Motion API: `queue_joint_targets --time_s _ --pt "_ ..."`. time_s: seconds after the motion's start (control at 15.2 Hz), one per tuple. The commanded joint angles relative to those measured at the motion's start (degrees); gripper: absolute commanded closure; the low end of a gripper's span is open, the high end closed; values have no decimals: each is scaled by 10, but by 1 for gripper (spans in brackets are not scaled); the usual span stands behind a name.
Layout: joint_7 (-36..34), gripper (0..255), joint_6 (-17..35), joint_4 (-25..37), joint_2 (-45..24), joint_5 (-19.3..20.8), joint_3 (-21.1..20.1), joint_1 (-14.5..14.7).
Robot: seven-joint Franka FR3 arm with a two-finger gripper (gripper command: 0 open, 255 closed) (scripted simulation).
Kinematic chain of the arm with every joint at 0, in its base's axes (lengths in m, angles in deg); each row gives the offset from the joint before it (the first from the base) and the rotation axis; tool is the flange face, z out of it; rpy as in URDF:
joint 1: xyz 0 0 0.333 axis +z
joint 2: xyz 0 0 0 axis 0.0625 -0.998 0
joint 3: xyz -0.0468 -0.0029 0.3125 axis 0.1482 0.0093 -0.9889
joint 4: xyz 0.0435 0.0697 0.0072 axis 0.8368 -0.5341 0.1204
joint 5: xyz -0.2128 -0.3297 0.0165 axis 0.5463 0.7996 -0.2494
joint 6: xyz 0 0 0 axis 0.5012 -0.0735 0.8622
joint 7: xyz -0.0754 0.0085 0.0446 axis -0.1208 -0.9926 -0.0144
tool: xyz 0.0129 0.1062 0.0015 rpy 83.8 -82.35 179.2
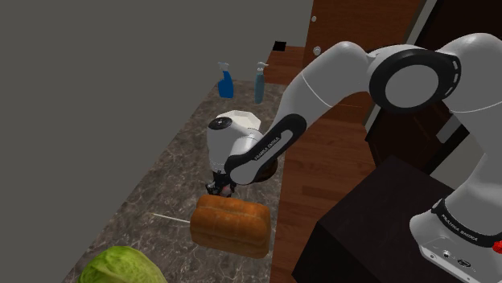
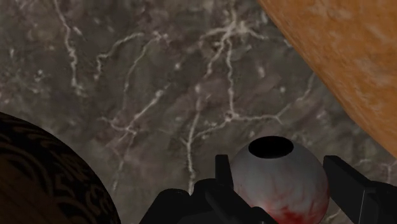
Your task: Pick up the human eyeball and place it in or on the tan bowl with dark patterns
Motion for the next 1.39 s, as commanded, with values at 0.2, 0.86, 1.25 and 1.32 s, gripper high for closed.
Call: queue_joint_targets --time_s 0.2,0.86,1.25,1.32 --pt "0 255 -1 1 -1 0 0 1" --pt "2 255 -23 -23 44 -6 -9 -7" --pt "4 255 -46 -37 81 -13 -17 -13" --pt "5 255 -50 -39 87 -14 -18 -14"
